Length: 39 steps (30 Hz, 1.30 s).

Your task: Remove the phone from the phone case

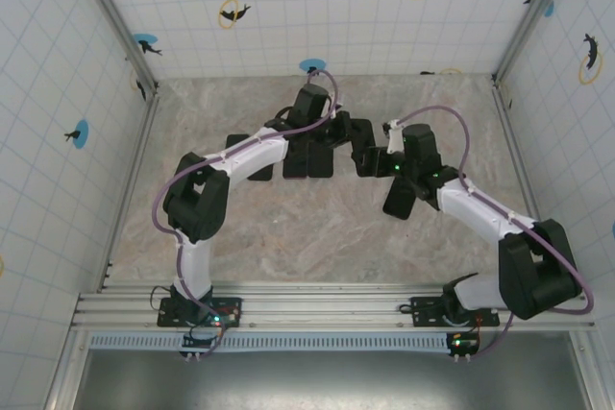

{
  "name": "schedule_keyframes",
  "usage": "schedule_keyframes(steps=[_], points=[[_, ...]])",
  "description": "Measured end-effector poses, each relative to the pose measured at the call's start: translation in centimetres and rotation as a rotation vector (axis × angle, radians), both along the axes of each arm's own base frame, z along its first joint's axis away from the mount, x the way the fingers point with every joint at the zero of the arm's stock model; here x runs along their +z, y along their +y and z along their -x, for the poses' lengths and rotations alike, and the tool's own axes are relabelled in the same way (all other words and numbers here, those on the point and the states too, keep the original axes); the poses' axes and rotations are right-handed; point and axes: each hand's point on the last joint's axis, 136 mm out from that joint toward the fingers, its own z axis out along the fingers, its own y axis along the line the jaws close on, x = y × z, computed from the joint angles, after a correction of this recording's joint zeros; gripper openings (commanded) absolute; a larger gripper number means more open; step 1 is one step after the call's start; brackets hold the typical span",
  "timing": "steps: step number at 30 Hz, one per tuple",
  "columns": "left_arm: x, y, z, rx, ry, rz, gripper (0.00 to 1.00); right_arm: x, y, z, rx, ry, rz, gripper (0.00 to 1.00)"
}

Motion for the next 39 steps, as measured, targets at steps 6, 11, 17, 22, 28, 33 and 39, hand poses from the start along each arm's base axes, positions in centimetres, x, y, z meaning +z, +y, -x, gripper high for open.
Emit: schedule_keyframes(steps=[6,11,17,22,28,33,39], points=[[0.6,0.6,-0.9,0.028,0.024,0.045,0.09,1.8,-0.6,1.3,-0.012,-0.056,-0.053,0.88],[1.8,1.7,-1.8,0.062,0.038,0.105,0.09,1.5,-1.1,2.7,-0.047,-0.025,-0.172,0.84],[3.6,2.3,-2.4,0.099,0.046,0.188,0.09,0.9,-0.9,4.1,-0.108,0.065,-0.384,0.71],[4.8,2.7,-1.6,0.114,0.062,0.253,0.09,2.9,0.4,4.6,-0.121,0.084,-0.570,0.58],[6.1,3.2,-0.9,0.137,0.079,0.322,0.09,6.0,1.7,4.5,-0.130,0.097,-0.769,0.42],[6.9,3.7,-0.2,0.150,0.086,0.364,0.09,6.5,1.9,4.3,-0.150,0.118,-0.835,0.33],[7.8,3.7,-0.3,0.162,0.087,0.400,0.09,7.3,2.0,4.0,-0.149,0.110,-0.889,0.24]])
